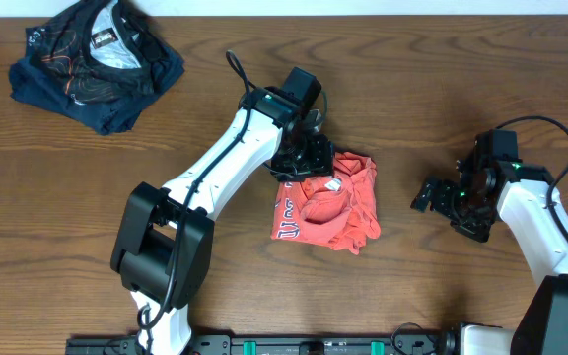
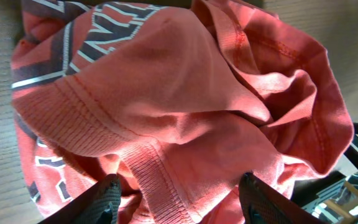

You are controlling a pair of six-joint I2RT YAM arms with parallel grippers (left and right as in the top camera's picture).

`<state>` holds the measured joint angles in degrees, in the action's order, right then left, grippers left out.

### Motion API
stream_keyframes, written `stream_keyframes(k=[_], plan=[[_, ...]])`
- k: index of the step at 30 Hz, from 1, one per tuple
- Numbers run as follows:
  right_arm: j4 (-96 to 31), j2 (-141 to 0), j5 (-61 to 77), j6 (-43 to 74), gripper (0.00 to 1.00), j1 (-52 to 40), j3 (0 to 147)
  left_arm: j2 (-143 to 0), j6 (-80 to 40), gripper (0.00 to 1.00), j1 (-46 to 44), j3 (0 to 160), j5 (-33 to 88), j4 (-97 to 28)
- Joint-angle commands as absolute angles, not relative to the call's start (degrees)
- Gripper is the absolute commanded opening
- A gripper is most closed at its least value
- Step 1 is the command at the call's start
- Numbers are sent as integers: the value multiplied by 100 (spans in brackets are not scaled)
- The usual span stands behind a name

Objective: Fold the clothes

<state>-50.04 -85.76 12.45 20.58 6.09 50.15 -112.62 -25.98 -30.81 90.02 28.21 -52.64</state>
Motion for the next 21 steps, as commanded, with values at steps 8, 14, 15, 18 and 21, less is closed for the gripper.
stream_keyframes(k=[8, 14, 15, 18, 21], plan=[[-5013, -8552, 1291, 2115, 99, 554, 4980, -11312, -2801, 61, -3277, 8958, 3068, -5050], [-5013, -8552, 1291, 2115, 99, 554, 4980, -11327, -2840, 53, -3413, 8956, 3065, -4904], [-5013, -8552, 1291, 2115, 99, 554, 4980, -11334, -2840, 46, -3411, 8956, 3065, -4871], [-5013, -8552, 1291, 2112, 99, 554, 4980, -11382, -2838, 30, -3411, 8956, 3065, -4711], [-5015, -8552, 1288, 2093, 99, 554, 4980, -11432, -2836, 14, -3415, 8956, 3065, -4506]])
